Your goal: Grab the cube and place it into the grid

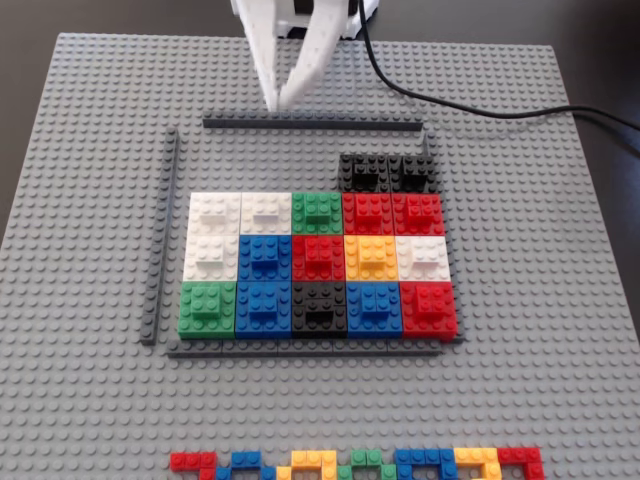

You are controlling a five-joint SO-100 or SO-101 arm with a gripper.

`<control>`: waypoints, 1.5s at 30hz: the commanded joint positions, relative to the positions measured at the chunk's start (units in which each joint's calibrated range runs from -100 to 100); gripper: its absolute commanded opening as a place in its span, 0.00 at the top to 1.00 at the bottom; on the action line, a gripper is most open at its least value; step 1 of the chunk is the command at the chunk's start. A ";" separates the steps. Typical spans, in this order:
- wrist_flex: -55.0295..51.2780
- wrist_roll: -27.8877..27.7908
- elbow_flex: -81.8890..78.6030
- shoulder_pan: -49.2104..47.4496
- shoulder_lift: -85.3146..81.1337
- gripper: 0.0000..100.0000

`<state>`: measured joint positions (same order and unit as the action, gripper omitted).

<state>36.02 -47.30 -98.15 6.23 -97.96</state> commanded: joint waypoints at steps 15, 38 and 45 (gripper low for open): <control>-10.62 0.15 -1.85 -4.21 -1.95 1.00; -20.39 2.25 -1.85 -5.76 -2.04 1.00; -20.39 2.30 -1.85 -5.76 -2.04 1.00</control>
<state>15.70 -45.01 -99.47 0.84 -98.05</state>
